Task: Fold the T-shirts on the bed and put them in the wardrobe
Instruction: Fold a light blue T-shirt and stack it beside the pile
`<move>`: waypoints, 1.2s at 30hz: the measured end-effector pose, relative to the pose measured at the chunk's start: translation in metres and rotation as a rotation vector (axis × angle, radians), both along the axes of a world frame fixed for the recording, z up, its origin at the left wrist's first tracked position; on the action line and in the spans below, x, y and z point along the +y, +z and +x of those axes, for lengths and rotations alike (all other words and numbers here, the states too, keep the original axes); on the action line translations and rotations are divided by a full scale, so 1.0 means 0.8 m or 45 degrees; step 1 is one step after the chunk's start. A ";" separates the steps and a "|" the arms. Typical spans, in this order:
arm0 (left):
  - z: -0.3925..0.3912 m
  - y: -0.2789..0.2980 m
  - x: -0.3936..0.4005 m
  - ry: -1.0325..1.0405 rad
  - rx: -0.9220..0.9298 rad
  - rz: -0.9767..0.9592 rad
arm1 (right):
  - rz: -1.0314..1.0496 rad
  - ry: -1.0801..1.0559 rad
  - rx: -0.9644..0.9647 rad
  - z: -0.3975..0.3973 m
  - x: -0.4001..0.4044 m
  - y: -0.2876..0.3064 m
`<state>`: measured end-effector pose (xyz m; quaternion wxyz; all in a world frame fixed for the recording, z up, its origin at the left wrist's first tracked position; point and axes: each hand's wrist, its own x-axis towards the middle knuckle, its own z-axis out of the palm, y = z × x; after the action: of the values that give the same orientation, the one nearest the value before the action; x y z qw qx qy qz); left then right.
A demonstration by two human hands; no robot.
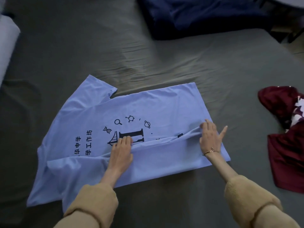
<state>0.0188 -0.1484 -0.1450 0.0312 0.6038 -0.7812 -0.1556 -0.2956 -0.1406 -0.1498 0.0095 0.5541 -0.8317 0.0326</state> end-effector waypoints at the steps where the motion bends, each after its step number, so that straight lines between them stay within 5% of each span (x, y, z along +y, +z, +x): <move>1: -0.001 0.003 -0.006 0.052 0.027 0.010 | -0.086 0.076 0.019 -0.003 -0.002 -0.005; 6: 0.000 0.004 -0.036 0.244 0.170 0.114 | -0.276 0.180 0.092 -0.022 -0.020 -0.011; 12: -0.014 -0.001 -0.047 0.589 0.141 0.084 | -0.272 -0.014 0.139 -0.027 -0.026 -0.016; 16: -0.012 -0.002 -0.033 0.558 0.134 0.042 | -0.324 0.447 -0.219 0.013 -0.018 -0.025; 20: 0.022 0.001 -0.009 0.403 0.180 -0.016 | -0.177 0.706 -0.296 0.089 -0.011 -0.016; 26: 0.125 0.026 0.018 0.768 0.112 -0.231 | 0.235 0.987 -0.622 0.219 0.005 0.007; 32: 0.206 0.033 0.047 1.671 0.386 0.058 | 0.489 0.393 -0.911 0.337 0.030 0.026; 36: 0.212 0.036 0.043 1.727 0.485 0.459 | 0.535 0.247 -0.928 0.367 0.023 0.027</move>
<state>0.1887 -0.1137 -0.1163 0.1564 0.9134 -0.1783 -0.3308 -0.0017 -0.1222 -0.1281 -0.4010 0.5719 -0.7134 0.0569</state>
